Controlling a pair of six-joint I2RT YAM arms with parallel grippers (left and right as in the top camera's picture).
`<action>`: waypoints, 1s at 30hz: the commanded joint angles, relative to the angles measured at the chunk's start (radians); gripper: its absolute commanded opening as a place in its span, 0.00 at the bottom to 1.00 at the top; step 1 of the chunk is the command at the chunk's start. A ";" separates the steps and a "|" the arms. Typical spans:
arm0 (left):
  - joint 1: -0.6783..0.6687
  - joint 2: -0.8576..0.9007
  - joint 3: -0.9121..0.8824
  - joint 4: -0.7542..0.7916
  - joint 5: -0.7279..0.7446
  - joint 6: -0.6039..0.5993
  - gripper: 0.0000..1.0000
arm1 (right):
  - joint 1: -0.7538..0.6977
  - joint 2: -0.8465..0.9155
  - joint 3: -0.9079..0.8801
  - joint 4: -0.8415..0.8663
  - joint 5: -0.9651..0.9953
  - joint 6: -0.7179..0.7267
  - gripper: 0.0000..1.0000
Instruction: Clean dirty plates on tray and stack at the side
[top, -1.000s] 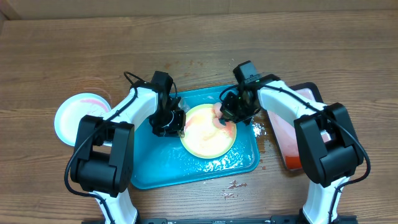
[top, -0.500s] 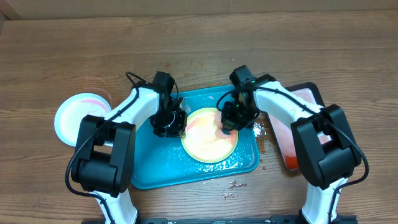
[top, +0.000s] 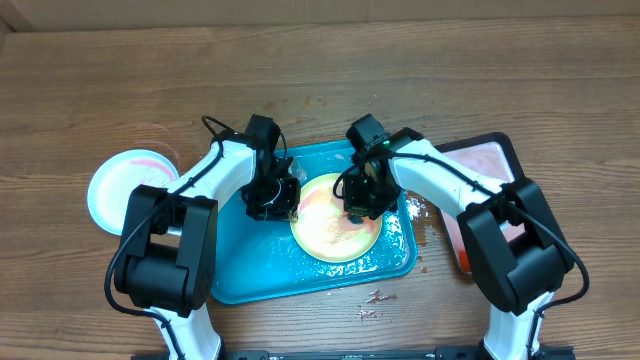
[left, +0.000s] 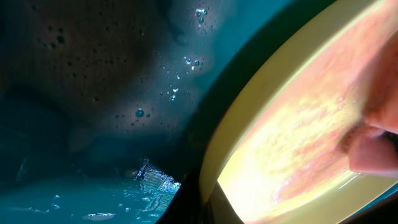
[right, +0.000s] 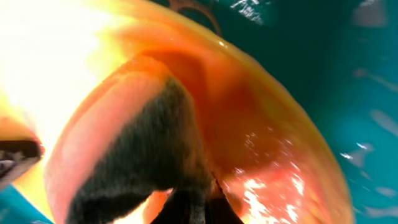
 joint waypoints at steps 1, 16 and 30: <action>0.004 0.029 -0.017 0.018 -0.029 -0.022 0.04 | 0.003 -0.092 0.050 -0.044 0.189 -0.007 0.04; 0.003 -0.059 0.051 0.030 -0.073 -0.052 0.05 | -0.114 -0.309 0.127 -0.304 0.595 0.212 0.04; -0.072 -0.434 0.097 -0.108 -0.325 -0.060 0.04 | -0.406 -0.307 0.117 -0.377 0.595 0.224 0.11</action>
